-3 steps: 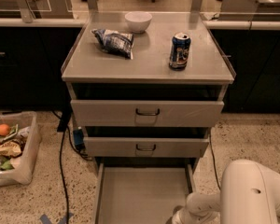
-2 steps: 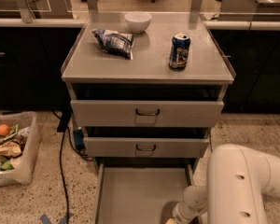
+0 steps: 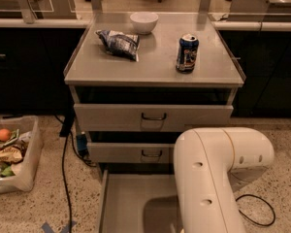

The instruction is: Close bottom drawer

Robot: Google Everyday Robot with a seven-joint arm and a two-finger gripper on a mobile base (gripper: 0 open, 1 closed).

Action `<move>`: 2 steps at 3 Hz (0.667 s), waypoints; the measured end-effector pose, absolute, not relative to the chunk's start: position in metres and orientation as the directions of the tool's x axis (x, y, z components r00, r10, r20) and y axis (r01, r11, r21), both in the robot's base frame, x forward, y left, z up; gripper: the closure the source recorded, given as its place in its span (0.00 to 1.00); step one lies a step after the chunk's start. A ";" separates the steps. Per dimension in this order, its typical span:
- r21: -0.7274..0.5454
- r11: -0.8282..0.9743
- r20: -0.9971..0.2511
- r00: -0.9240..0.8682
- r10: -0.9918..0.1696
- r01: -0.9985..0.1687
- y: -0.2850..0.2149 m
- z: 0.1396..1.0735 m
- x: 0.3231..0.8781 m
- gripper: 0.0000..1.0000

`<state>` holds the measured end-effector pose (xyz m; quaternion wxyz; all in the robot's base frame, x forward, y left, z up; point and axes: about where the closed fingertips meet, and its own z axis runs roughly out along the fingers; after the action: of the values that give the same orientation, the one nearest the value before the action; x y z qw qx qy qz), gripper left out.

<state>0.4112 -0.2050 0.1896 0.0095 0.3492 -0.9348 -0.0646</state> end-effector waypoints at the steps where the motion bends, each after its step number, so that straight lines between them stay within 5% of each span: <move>1: 0.128 0.748 -0.027 -0.756 -0.654 -0.651 -0.205 0.190 0.411 0.00; 2: 0.164 0.751 -0.045 -0.766 -0.642 -0.639 -0.206 0.188 0.411 0.00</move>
Offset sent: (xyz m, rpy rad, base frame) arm 0.0023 -0.0051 -0.0006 0.1083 0.0244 -0.0412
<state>0.4108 -0.2065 0.1883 0.0072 0.3423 -0.9357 -0.0852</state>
